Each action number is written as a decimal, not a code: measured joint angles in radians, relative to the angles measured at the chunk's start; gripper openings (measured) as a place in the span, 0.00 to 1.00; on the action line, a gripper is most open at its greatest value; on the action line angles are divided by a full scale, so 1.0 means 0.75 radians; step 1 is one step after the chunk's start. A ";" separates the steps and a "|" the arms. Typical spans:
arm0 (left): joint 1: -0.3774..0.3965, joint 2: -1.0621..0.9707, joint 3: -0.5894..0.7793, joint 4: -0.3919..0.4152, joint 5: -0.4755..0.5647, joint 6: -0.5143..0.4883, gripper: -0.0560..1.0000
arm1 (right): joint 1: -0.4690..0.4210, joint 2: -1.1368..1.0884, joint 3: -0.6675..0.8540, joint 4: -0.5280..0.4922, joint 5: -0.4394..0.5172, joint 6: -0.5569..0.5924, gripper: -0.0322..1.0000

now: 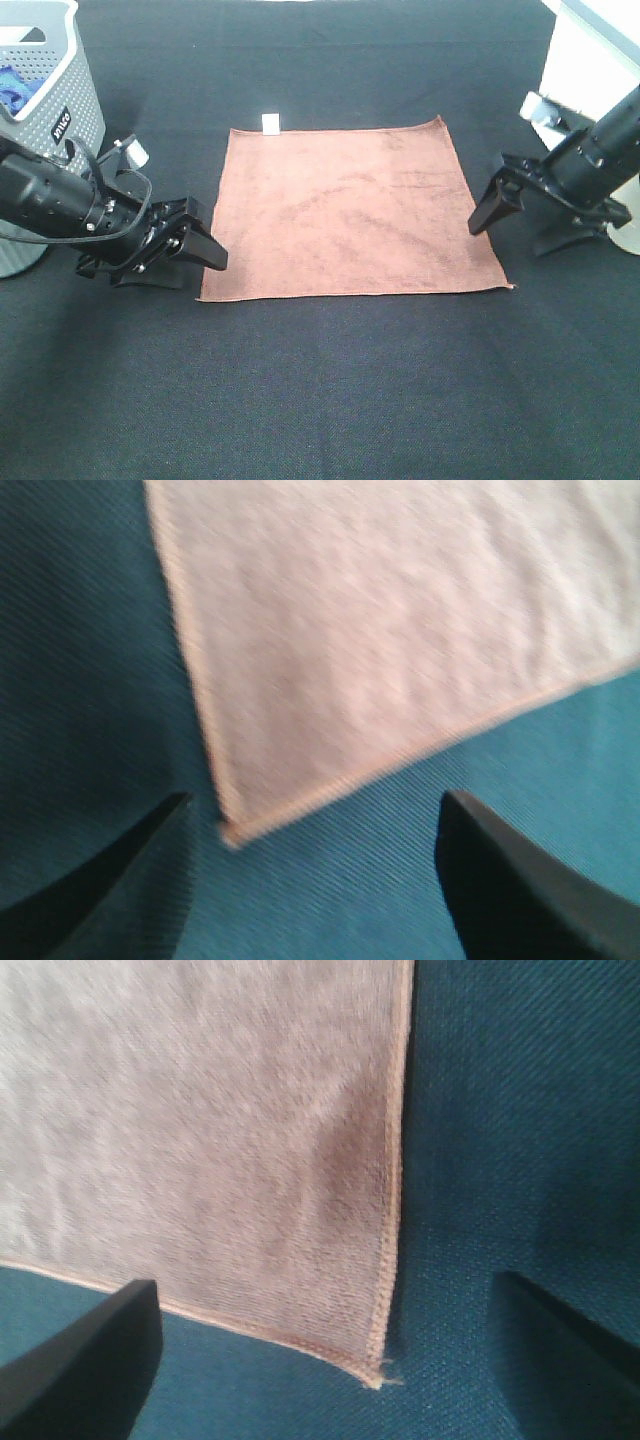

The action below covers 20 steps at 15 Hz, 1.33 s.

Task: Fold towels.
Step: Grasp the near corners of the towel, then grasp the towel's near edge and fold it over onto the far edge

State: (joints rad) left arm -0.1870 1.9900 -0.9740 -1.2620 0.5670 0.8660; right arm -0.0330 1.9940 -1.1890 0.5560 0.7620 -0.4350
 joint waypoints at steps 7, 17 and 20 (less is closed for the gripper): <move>-0.092 0.117 -0.084 -0.047 -0.053 0.007 0.66 | 0.023 0.112 -0.009 0.060 0.017 -0.064 0.83; -0.139 0.191 -0.140 -0.068 -0.057 -0.073 0.06 | 0.108 0.203 -0.085 0.052 -0.005 0.108 0.04; -0.139 0.092 -0.139 0.157 -0.049 -0.248 0.06 | 0.109 0.189 -0.093 0.031 0.064 0.141 0.03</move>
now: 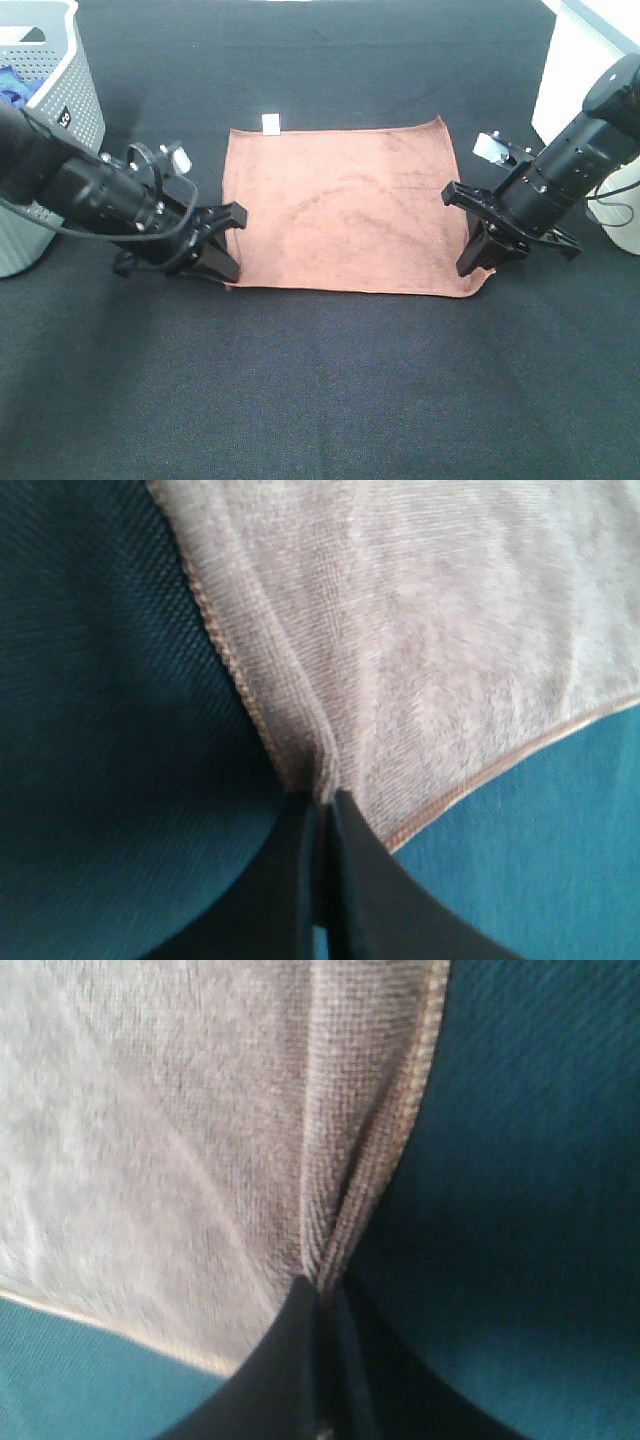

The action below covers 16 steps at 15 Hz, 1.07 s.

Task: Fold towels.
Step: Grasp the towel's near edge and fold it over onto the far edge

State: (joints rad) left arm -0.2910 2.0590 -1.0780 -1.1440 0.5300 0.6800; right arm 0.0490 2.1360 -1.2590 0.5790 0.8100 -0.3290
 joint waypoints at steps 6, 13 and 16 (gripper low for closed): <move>0.000 -0.160 0.093 0.407 0.120 -0.364 0.05 | 0.001 -0.207 0.147 0.033 0.068 0.003 0.03; -0.008 -0.448 0.449 0.303 0.064 -0.315 0.05 | 0.015 -0.437 0.535 0.168 -0.027 -0.116 0.03; -0.008 -0.460 0.393 0.192 -0.028 -0.183 0.05 | 0.015 -0.440 0.479 0.276 -0.093 -0.244 0.03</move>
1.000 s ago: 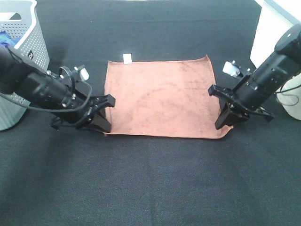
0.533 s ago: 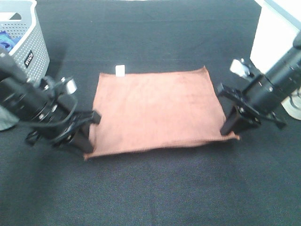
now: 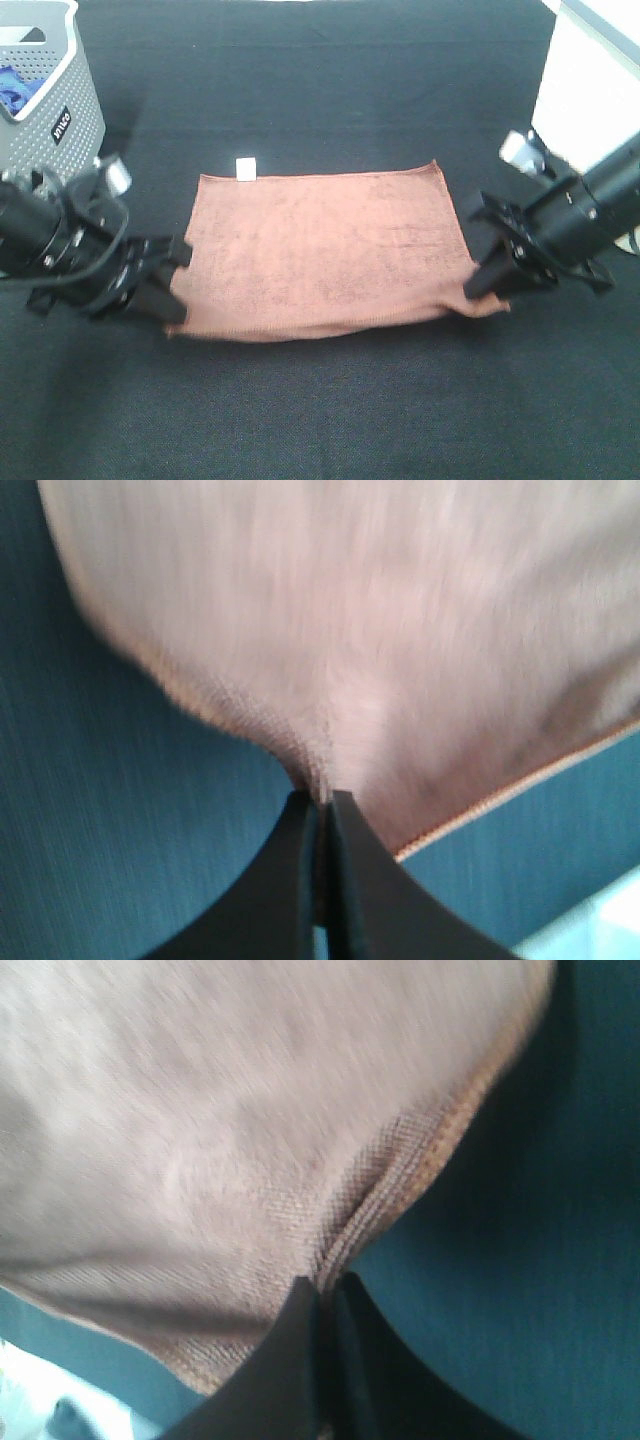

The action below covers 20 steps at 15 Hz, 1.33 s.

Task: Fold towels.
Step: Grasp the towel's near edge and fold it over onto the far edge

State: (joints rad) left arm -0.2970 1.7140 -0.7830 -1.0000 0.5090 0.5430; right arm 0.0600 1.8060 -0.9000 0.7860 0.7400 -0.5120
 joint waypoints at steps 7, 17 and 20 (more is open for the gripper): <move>0.032 0.177 -0.379 0.071 -0.185 0.001 0.05 | -0.001 0.277 -0.528 0.013 -0.020 0.001 0.03; 0.100 0.612 -0.860 0.124 -0.217 -0.041 0.12 | -0.001 0.689 -1.052 -0.208 -0.045 0.240 0.07; 0.100 0.615 -0.863 0.124 -0.225 -0.041 0.32 | -0.001 0.691 -1.052 -0.209 -0.068 0.245 0.28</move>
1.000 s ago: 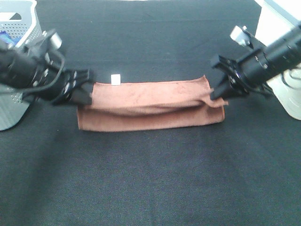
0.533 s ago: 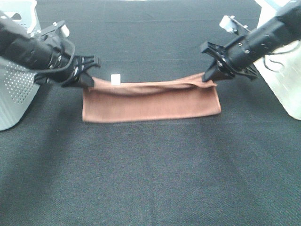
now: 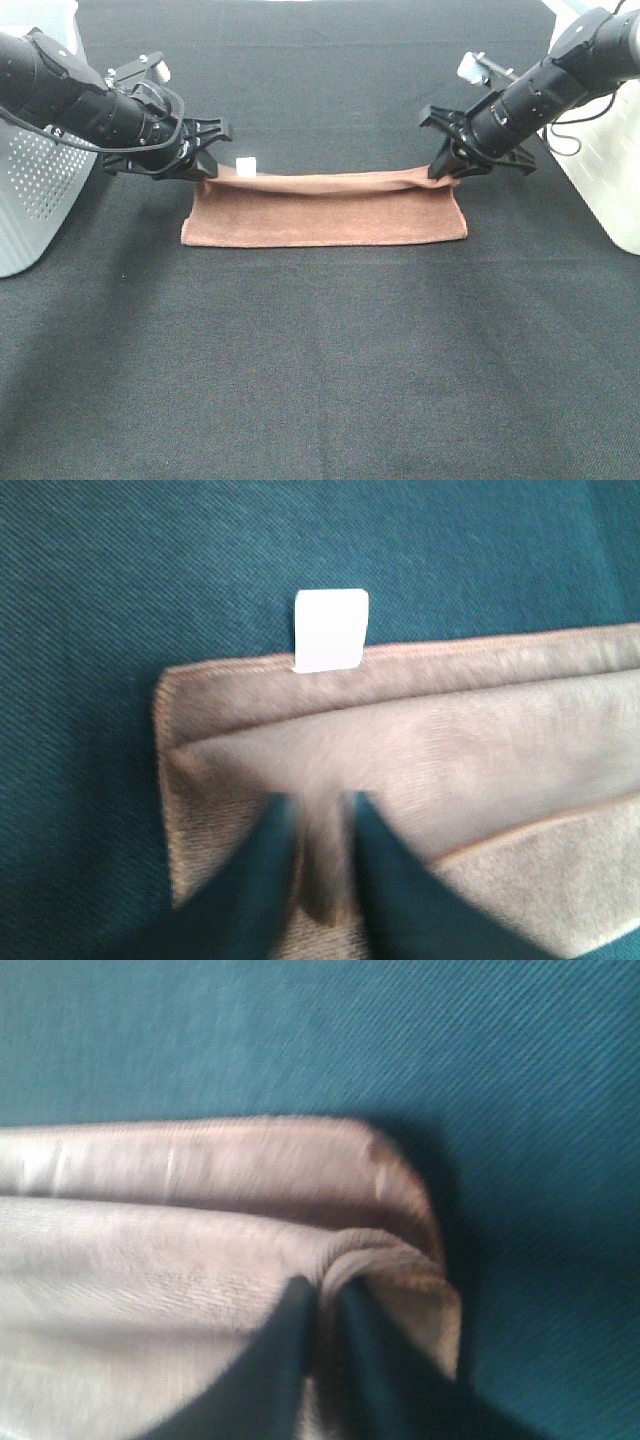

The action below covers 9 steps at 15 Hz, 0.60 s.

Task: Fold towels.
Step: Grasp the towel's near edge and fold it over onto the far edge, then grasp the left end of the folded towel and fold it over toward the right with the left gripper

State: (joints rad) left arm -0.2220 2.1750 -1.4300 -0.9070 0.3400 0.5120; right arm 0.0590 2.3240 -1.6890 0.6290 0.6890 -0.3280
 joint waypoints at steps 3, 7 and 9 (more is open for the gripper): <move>0.000 0.003 -0.001 0.016 -0.001 0.000 0.73 | 0.000 -0.004 -0.003 -0.009 0.040 0.000 0.73; 0.067 -0.004 -0.001 0.147 0.155 -0.132 0.78 | 0.000 -0.109 -0.012 -0.201 0.328 0.139 0.79; 0.080 -0.004 -0.001 0.177 0.184 -0.195 0.78 | 0.000 -0.133 -0.012 -0.281 0.469 0.213 0.79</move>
State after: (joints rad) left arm -0.1620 2.1720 -1.4310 -0.7740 0.4780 0.3660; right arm 0.0590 2.2240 -1.6980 0.4180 1.0410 -0.1680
